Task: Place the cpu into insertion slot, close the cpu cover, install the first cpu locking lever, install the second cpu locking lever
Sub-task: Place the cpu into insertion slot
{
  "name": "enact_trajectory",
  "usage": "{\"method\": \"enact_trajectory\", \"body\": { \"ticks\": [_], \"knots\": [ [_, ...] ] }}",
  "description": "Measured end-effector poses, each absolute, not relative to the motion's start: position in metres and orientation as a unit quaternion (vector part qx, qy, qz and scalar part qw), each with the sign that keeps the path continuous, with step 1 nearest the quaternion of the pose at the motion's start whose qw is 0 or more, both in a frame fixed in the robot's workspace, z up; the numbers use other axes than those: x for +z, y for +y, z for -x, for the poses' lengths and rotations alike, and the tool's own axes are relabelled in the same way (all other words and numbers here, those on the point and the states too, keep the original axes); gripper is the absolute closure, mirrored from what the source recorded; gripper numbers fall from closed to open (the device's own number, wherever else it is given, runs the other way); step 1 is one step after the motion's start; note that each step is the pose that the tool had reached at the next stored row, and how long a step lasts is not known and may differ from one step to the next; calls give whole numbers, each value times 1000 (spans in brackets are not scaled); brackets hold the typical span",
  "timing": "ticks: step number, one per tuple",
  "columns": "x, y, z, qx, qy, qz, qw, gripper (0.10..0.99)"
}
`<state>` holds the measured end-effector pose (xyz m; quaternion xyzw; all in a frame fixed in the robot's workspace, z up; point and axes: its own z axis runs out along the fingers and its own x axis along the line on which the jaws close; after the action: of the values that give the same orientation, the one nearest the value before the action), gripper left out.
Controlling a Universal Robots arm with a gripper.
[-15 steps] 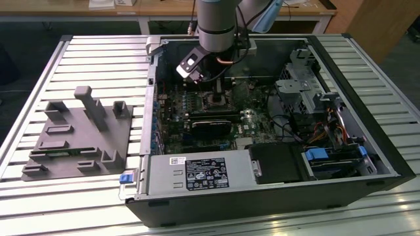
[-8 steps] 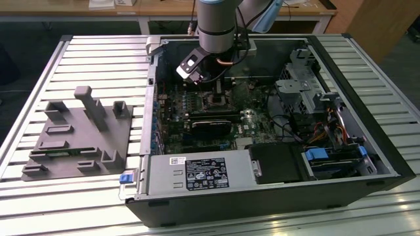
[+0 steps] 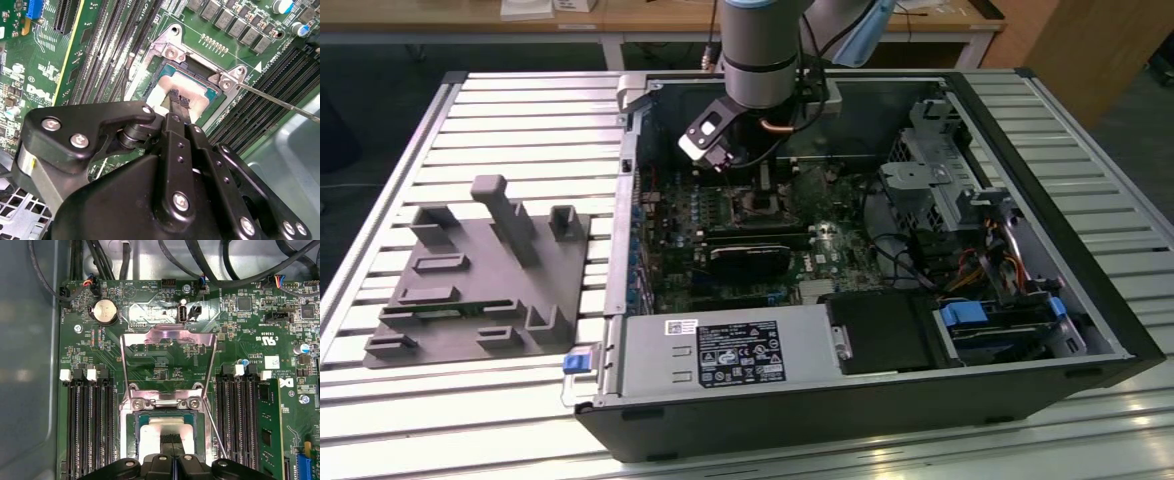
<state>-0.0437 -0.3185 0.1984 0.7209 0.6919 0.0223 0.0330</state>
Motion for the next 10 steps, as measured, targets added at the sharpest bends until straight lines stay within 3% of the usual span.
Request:
{"method": "enact_trajectory", "body": {
  "ticks": [10],
  "knots": [
    [220,-318,44,23,692,-721,33,980]
  ]
}}
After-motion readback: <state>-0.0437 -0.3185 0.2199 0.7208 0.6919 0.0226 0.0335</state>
